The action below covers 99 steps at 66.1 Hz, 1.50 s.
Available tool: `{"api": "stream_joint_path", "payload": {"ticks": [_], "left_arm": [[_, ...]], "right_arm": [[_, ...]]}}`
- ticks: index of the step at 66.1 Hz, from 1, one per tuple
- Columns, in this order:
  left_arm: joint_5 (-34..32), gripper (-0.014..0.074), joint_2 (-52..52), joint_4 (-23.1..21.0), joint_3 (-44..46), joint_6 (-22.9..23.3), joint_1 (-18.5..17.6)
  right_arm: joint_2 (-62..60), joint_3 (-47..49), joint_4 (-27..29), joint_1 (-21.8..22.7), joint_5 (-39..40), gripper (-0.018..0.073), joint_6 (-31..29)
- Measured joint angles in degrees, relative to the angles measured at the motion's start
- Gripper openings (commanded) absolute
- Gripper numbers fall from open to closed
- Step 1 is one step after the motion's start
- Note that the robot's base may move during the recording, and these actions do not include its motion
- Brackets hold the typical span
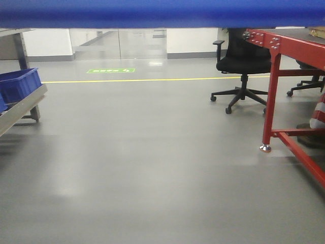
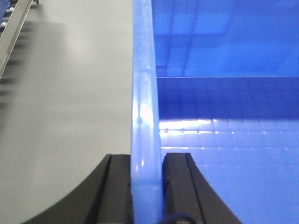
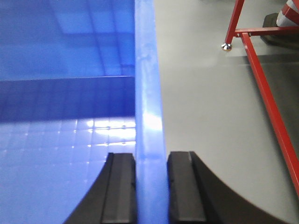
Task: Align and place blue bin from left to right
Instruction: 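Carry the bin in both grippers across the floor to the other shelf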
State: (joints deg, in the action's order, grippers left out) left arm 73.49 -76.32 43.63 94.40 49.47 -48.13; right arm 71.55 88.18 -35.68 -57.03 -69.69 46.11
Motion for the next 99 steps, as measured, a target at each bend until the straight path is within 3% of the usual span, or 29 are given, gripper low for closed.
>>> {"api": "stream_joint_path", "payload": {"ticks": [99], "left_arm": [[-0.5, -0.0111, 0.0, 2.2, 0.0, 0.0, 0.0]], "right_arm": [[0.1, 0.0, 0.0, 0.0, 0.9, -0.0070, 0.0]]}}
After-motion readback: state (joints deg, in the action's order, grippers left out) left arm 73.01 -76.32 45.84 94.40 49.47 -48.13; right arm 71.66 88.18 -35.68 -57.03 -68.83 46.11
